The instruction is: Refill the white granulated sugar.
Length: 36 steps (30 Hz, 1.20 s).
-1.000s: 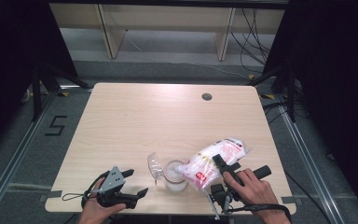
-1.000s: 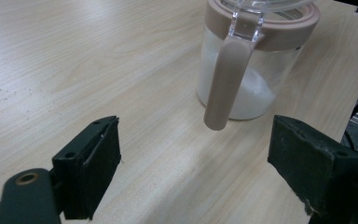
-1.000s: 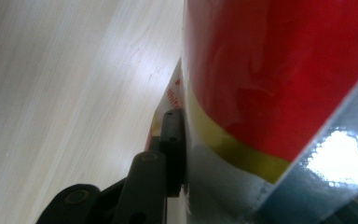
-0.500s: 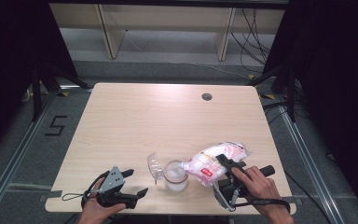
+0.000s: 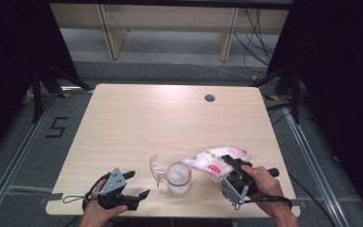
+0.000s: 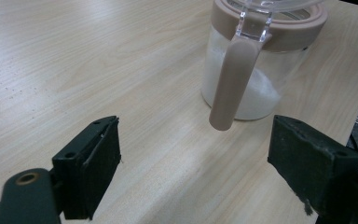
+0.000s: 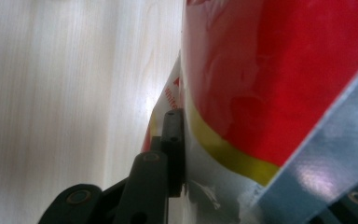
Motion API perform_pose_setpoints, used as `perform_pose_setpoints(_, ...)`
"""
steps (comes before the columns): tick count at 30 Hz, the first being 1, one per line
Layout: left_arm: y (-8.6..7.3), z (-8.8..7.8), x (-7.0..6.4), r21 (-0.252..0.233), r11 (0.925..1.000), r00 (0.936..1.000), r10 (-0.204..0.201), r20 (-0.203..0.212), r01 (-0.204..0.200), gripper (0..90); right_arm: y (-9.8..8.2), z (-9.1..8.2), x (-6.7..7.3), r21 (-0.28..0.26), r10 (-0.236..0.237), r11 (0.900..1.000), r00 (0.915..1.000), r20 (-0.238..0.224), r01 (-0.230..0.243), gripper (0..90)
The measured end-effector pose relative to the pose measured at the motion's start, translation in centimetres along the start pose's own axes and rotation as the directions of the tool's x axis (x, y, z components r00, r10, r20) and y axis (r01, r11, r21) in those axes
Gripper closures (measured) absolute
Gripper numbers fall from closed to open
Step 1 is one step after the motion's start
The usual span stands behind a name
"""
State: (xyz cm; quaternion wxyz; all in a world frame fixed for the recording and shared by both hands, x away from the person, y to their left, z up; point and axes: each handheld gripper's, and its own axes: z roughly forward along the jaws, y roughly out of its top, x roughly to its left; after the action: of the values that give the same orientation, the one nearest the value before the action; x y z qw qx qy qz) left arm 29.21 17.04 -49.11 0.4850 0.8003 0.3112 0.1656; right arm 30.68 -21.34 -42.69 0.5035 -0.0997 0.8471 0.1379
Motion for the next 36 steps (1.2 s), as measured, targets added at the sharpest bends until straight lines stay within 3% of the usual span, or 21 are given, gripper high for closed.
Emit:
perform_pose_setpoints(4, -0.1, 0.0, -0.1, -0.006, 0.9998, 0.9998, -0.018, 0.003, 0.018, 16.3, -0.6, 1.1, -0.3, -0.029, 0.082, 0.996, 0.9967, 0.000, -0.082, 75.9)
perform_pose_setpoints(5, -0.1, 0.0, -0.1, -0.003, 0.9997, 0.9997, -0.025, -0.002, 0.025, 16.3, -0.8, 1.3, -0.2, -0.035, 0.130, 0.991, 0.9915, 0.000, -0.130, 75.9)
perform_pose_setpoints(7, 0.0, 0.0, 0.2, 0.005, 0.9999, 0.9999, 0.011, 0.005, -0.011, 16.3, -1.3, 1.8, -0.4, -0.049, 0.181, 0.982, 0.9834, -0.006, -0.182, 76.1)
perform_pose_setpoints(9, -0.1, 0.0, -0.1, -0.004, 0.9996, 0.9996, -0.030, 0.005, 0.030, 16.3, -1.5, 2.3, -0.4, -0.054, 0.231, 0.971, 0.9728, -0.012, -0.232, 76.3)
perform_pose_setpoints(10, 0.0, 0.0, 0.0, -0.003, 1.0000, 1.0000, 0.000, 0.003, 0.000, 16.3, -1.7, 2.6, -0.5, -0.063, 0.253, 0.966, 0.9675, -0.011, -0.253, 76.3)
perform_pose_setpoints(12, 0.0, 0.0, 0.0, -0.002, 1.0000, 1.0000, 0.000, 0.001, 0.000, 16.3, -1.9, 3.1, -0.5, -0.060, 0.321, 0.945, 0.9469, -0.026, -0.322, 76.4)
perform_pose_setpoints(13, 0.0, 0.0, 0.0, -0.005, 1.0000, 1.0000, -0.001, 0.006, 0.001, 16.3, -2.2, 3.4, -0.6, -0.073, 0.324, 0.943, 0.9458, -0.024, -0.325, 76.5)
perform_pose_setpoints(15, 0.0, 0.0, 0.0, -0.007, 1.0000, 1.0000, -0.004, 0.005, 0.004, 16.3, -2.3, 3.9, -0.4, -0.078, 0.400, 0.912, 0.9157, -0.038, -0.402, 76.6)
perform_pose_setpoints(16, 0.0, 0.0, 0.0, -0.005, 1.0000, 1.0000, -0.006, 0.006, 0.006, 16.3, -2.6, 4.1, -0.7, -0.084, 0.393, 0.914, 0.9183, -0.046, -0.396, 76.7)
perform_pose_setpoints(17, -0.1, 0.0, -0.1, -0.003, 0.9995, 0.9995, -0.030, 0.006, 0.030, 16.3, -2.7, 4.2, -0.6, -0.085, 0.425, 0.900, 0.9040, -0.048, -0.427, 76.8)
perform_pose_setpoints(18, 0.0, 0.0, -0.1, -0.003, 1.0000, 0.9999, -0.009, 0.004, 0.009, 16.3, -3.0, 4.4, -0.7, -0.088, 0.449, 0.887, 0.8915, -0.062, -0.453, 76.8)
perform_pose_setpoints(21, 0.0, -0.1, -0.2, -0.003, 0.9997, 0.9997, -0.025, 0.006, 0.025, 16.3, -3.7, 5.1, -0.6, -0.102, 0.516, 0.848, 0.8536, -0.075, -0.521, 77.0)
perform_pose_setpoints(22, 0.0, -0.1, -0.2, -0.003, 0.9996, 0.9996, -0.026, 0.006, 0.026, 16.3, -4.1, 5.3, -0.4, -0.098, 0.551, 0.825, 0.8302, -0.086, -0.557, 77.0)
perform_pose_setpoints(23, 0.0, -0.1, 0.0, -0.007, 1.0000, 1.0000, -0.006, 0.006, 0.006, 16.3, -4.4, 5.4, -0.4, -0.100, 0.557, 0.820, 0.8254, -0.095, -0.564, 77.3)
perform_pose_setpoints(24, 0.0, -0.1, 0.0, -0.005, 1.0000, 1.0000, -0.001, 0.008, 0.001, 16.3, -4.8, 5.4, -0.3, -0.101, 0.593, 0.794, 0.7999, -0.095, -0.600, 77.4)
perform_pose_setpoints(25, 0.0, -0.1, 0.0, -0.008, 1.0000, 1.0000, -0.001, 0.006, 0.001, 16.3, -5.2, 5.4, -0.3, -0.111, 0.603, 0.784, 0.7919, -0.096, -0.611, 77.3)
perform_pose_setpoints(27, -0.1, 0.0, -0.2, -0.002, 0.9997, 0.9997, -0.023, 0.009, 0.023, 16.3, -5.9, 5.2, -0.3, -0.111, 0.660, 0.736, 0.7444, -0.100, -0.668, 77.2)
perform_pose_setpoints(29, 0.0, -0.1, -0.2, -0.001, 0.9998, 0.9998, -0.018, 0.009, 0.018, 16.3, -6.4, 5.2, -0.2, -0.113, 0.696, 0.702, 0.7107, -0.104, -0.703, 77.2)
perform_pose_setpoints(31, 0.0, -0.1, -0.2, -0.010, 1.0000, 0.9999, 0.000, 0.010, 0.000, 16.3, -6.7, 5.1, -0.1, -0.115, 0.710, 0.687, 0.6965, -0.101, -0.717, 77.1)
perform_pose_setpoints(34, 0.0, 0.0, -0.1, 0.000, 1.0000, 0.9999, -0.009, 0.006, 0.009, 16.3, -7.0, 5.1, -0.2, -0.118, 0.713, 0.683, 0.6931, -0.106, -0.721, 77.0)
perform_pose_setpoints(36, -0.1, 0.1, -0.2, -0.002, 0.9996, 0.9996, -0.027, 0.007, 0.027, 16.3, -7.3, 5.1, -0.1, -0.115, 0.736, 0.658, 0.6682, -0.106, -0.744, 76.9)
